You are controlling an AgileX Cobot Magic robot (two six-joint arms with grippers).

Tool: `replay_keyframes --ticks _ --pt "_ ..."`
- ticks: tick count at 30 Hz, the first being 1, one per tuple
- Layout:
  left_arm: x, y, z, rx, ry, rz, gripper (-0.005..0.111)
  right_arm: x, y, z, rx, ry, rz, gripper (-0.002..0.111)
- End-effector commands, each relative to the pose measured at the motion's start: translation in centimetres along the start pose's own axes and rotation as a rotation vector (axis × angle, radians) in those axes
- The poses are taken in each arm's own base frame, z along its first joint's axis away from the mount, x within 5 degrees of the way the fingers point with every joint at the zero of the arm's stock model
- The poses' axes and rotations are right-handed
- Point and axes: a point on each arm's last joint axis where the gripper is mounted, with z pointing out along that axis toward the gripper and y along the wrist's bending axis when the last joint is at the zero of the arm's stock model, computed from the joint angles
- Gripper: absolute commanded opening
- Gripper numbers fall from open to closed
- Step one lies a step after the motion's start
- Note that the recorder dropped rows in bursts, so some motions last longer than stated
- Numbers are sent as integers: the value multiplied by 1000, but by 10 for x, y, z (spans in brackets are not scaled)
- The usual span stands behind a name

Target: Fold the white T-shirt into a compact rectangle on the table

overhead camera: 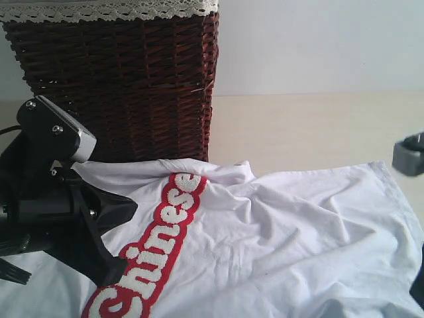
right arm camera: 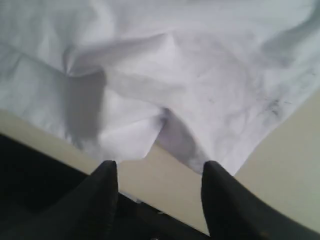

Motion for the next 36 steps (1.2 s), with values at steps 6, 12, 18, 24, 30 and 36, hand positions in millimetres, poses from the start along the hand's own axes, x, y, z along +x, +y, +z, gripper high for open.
replay_keyframes --ticks 6,12,18,24,30,36 --pt "-1 -1 -1 1 -16 -6 0 28 8 52 192 129 -400 51" --pt "-1 -1 -1 0 -17 -6 0 9 -2 72 288 145 -335 51" --pt "-1 -1 -1 1 -14 -4 0 9 4 83 189 205 -407 51" --pt "-1 -1 -1 1 -14 -2 0 5 6 90 162 211 -425 51" --pt "0 -1 -1 1 -12 -3 0 5 -2 100 220 303 -390 49" --pt "0 -1 -1 1 -12 -3 0 -5 -5 89 266 318 -400 24"
